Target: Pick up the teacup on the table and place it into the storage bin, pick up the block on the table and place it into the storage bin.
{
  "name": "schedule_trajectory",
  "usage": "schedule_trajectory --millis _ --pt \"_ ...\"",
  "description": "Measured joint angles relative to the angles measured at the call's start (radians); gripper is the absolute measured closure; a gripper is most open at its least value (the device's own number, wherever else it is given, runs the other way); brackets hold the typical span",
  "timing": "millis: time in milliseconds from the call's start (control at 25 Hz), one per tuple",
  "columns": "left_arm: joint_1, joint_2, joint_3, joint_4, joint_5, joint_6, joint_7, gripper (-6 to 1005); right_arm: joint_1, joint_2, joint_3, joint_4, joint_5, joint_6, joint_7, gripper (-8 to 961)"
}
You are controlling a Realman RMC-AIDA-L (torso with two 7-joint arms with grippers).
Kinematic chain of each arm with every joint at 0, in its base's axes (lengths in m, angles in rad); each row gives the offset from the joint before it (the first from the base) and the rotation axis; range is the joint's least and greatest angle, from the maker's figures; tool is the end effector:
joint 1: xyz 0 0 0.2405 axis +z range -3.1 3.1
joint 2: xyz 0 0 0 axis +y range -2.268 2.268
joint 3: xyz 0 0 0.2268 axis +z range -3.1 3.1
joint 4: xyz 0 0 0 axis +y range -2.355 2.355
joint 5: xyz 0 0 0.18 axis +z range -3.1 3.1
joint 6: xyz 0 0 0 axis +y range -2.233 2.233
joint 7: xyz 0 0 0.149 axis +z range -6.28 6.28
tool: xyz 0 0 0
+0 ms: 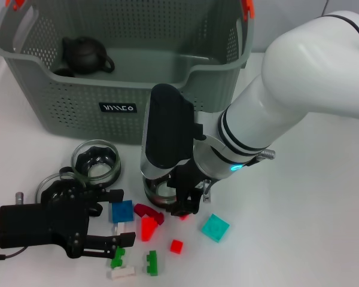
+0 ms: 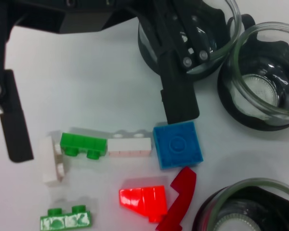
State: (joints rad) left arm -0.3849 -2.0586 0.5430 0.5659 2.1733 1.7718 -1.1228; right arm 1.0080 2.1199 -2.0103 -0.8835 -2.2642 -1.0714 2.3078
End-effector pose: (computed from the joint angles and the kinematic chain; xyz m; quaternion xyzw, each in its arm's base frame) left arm -0.2621 0.2233 0.0072 -0.9459 -0.1936 -0.2476 0.0802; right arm 0.0912 0.3039 -0.1238 -0.9773 -0.0234 -0.2038 0.0531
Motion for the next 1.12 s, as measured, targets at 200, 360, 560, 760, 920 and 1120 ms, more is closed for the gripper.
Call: schedule_trajectory --millis 200,360,560,760,920,1120 --pt "0.0 0.0 0.0 0.0 -0.001 -0.004 0.0 66 0.001 0.0 -0.002 0.001 -0.003 0.009 0.022 430" --pt "-0.002 0.0 0.0 0.0 0.001 -0.005 0.0 66 0.001 -0.001 -0.002 0.001 -0.001 0.005 0.022 599" --pt "-0.002 0.0 0.0 0.0 0.0 -0.006 0.0 66 0.002 -0.001 -0.002 -0.007 0.0 -0.006 0.022 771" --pt "0.0 0.0 -0.001 0.0 0.0 -0.009 0.0 66 0.004 -0.003 0.0 -0.009 0.002 -0.019 0.024 895" --pt "0.0 0.001 -0.002 0.0 -0.001 -0.009 0.0 66 0.004 -0.004 0.004 -0.022 0.002 -0.03 0.027 896" --pt "0.001 0.004 -0.003 0.001 -0.003 0.002 0.0 66 -0.019 -0.014 0.055 -0.099 0.002 -0.089 0.032 896"
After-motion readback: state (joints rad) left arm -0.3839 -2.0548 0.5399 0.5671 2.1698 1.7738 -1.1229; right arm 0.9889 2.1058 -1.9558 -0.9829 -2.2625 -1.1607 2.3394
